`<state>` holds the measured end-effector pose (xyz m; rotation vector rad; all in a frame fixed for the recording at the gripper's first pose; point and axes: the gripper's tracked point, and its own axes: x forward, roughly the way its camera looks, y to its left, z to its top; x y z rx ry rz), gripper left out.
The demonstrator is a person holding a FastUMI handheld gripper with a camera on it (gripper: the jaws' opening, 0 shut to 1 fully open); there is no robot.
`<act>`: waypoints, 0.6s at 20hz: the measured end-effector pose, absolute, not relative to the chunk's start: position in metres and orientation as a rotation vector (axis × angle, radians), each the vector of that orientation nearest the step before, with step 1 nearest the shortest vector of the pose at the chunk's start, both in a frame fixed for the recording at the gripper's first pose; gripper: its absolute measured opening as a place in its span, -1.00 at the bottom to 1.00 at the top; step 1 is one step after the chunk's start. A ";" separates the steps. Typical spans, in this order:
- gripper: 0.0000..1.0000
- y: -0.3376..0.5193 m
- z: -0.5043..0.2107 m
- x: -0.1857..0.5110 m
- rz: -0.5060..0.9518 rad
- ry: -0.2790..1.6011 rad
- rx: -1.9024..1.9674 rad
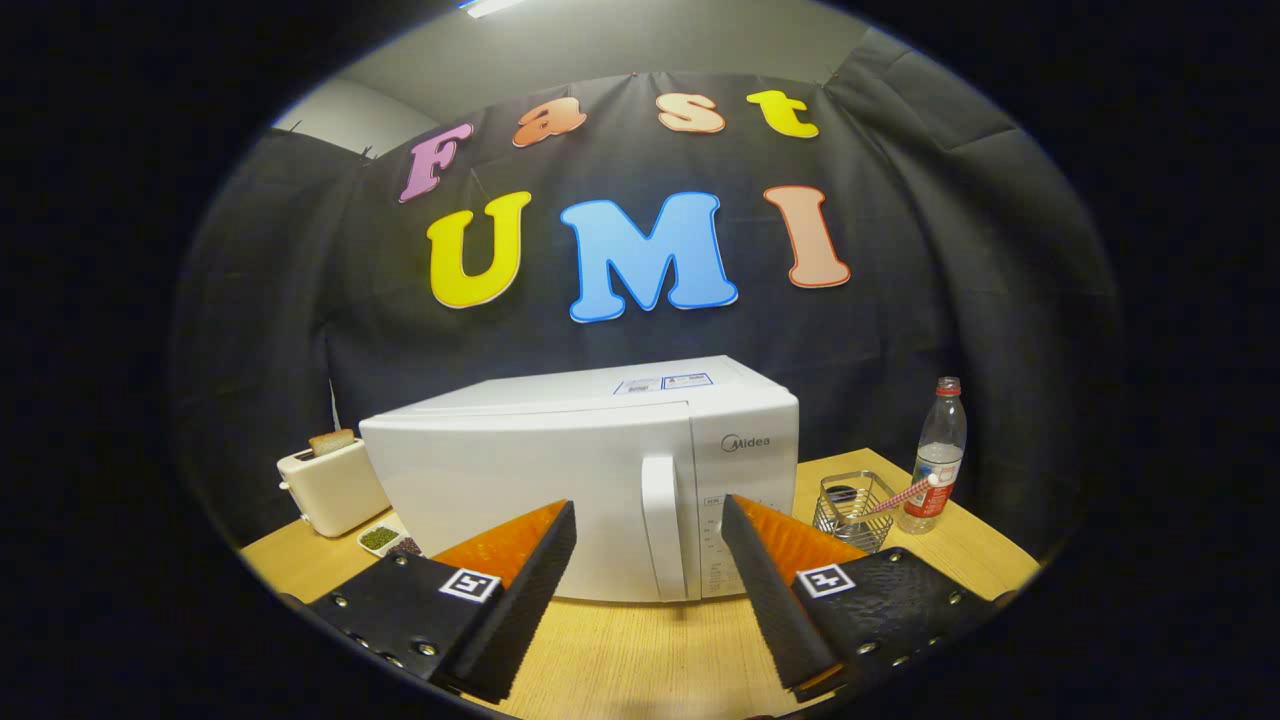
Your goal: Open the microwave, put the food inside, and close the microwave door.
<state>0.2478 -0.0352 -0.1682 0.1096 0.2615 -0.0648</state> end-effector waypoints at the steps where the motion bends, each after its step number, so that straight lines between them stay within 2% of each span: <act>1: 0.71 -0.034 -0.173 0.254 -0.062 0.265 0.108; 4: 0.71 -0.042 -0.191 0.273 -0.090 0.305 0.087; 6: -0.08 -0.045 -0.205 0.288 -0.110 0.327 0.129; 7: -0.17 -0.041 -0.208 0.290 -0.098 0.337 0.154; 9: -0.15 -0.043 -0.214 0.293 -0.107 0.351 0.151; 11: -0.40 -0.045 -0.213 0.294 -0.128 0.344 0.126; 12: -0.40 -0.046 -0.213 0.295 -0.135 0.344 0.102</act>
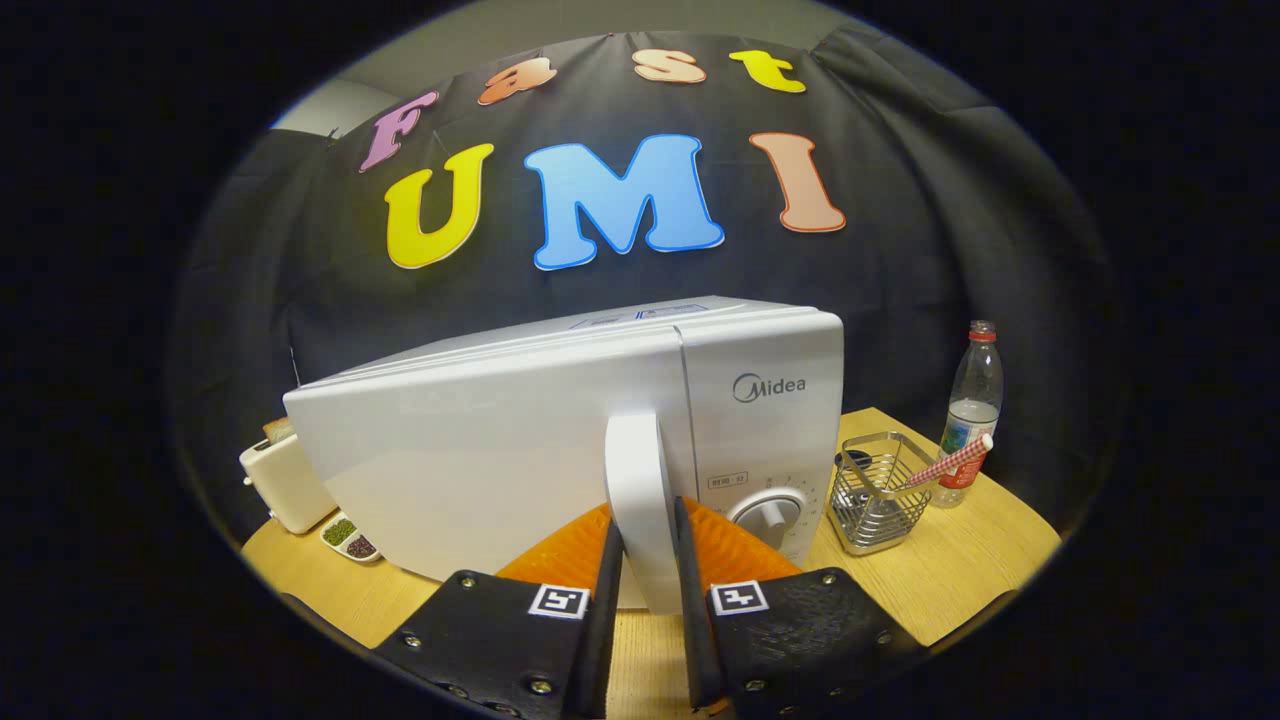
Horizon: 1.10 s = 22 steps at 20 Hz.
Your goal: Open the microwave, put the food inside, and close the microwave door.
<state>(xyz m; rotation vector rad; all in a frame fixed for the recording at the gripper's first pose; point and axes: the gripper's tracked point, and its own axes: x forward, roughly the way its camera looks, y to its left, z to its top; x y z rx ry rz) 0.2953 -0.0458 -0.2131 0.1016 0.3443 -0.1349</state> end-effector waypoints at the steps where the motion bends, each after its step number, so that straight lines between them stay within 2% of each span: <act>1: -0.54 -0.045 -0.213 0.294 -0.136 0.339 0.080; 2: -0.54 -0.045 -0.215 0.292 -0.142 0.344 0.071; 3: -0.69 -0.046 -0.214 0.292 -0.146 0.342 0.074; 11: -0.68 -0.022 -0.208 0.238 -0.127 0.355 0.127; 22: -0.69 0.055 -0.196 0.143 0.106 0.327 0.112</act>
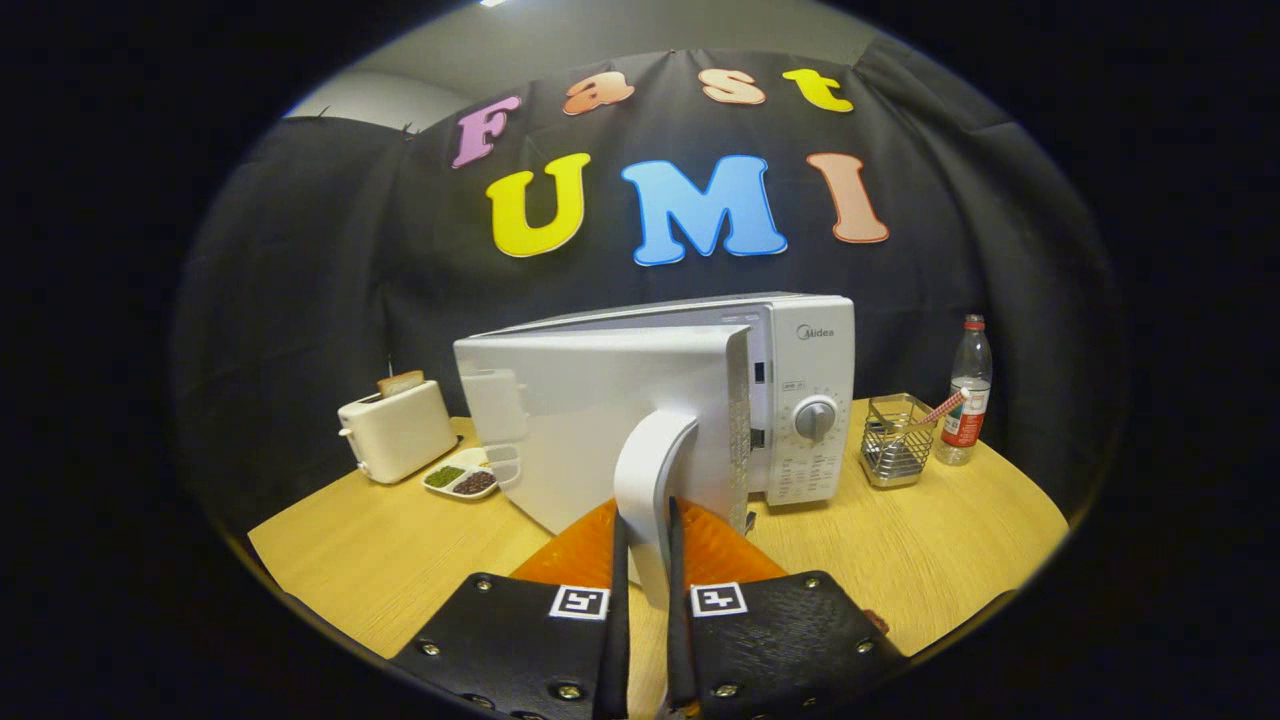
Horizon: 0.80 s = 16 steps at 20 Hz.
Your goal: Open the microwave, put the food inside, and close the microwave door.
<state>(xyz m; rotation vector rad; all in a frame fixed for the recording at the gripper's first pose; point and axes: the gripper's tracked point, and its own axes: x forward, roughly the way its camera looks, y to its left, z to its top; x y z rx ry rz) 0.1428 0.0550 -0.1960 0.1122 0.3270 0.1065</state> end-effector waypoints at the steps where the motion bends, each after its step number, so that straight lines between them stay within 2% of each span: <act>1: -0.69 0.068 -0.196 0.132 0.137 0.318 0.115; 5: -0.70 0.119 -0.193 0.097 0.252 0.275 0.058; 9: -0.71 0.165 -0.201 0.074 0.291 0.248 -0.001; 16: -0.71 0.224 -0.202 0.062 0.162 0.173 -0.044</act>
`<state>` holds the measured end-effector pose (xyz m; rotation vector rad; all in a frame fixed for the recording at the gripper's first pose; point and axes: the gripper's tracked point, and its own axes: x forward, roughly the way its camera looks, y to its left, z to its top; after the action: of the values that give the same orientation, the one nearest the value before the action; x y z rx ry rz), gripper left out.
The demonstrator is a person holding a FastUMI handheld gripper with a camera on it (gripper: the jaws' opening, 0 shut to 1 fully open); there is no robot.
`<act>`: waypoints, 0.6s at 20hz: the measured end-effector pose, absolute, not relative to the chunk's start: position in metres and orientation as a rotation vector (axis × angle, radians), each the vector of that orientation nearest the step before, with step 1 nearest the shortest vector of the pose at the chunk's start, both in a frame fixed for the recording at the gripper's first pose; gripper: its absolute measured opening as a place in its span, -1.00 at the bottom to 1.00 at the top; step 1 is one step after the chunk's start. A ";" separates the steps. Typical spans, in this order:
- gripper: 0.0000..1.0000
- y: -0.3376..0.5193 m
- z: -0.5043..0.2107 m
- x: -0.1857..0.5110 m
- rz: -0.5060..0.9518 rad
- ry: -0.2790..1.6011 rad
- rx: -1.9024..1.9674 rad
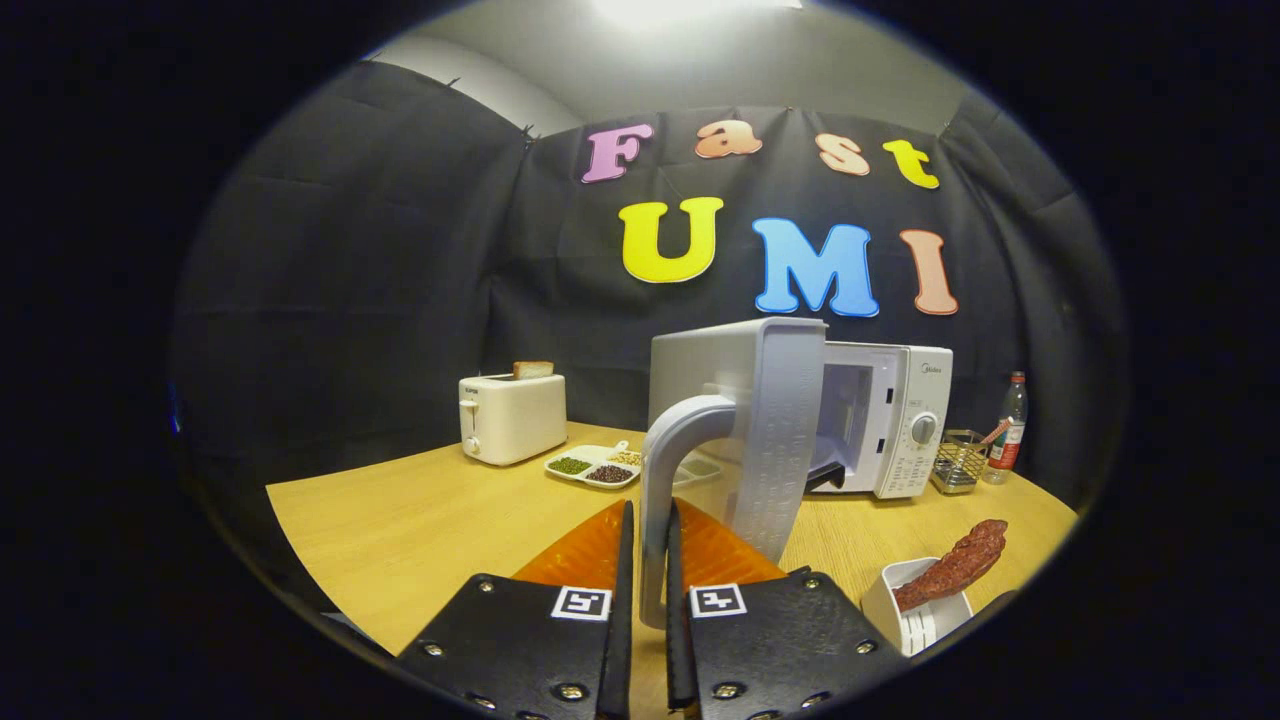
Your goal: Open the microwave, put the food inside, and close the microwave door.
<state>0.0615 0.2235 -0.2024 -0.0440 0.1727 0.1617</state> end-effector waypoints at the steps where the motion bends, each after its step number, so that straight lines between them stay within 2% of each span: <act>1: -0.71 0.236 -0.202 0.061 0.141 0.164 -0.045; 8: -0.71 0.296 -0.202 0.063 -0.039 0.135 -0.036; 12: -0.71 0.322 -0.204 0.064 -0.080 0.169 -0.010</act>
<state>0.0636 0.3217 -0.2040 -0.0104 0.1695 -0.0799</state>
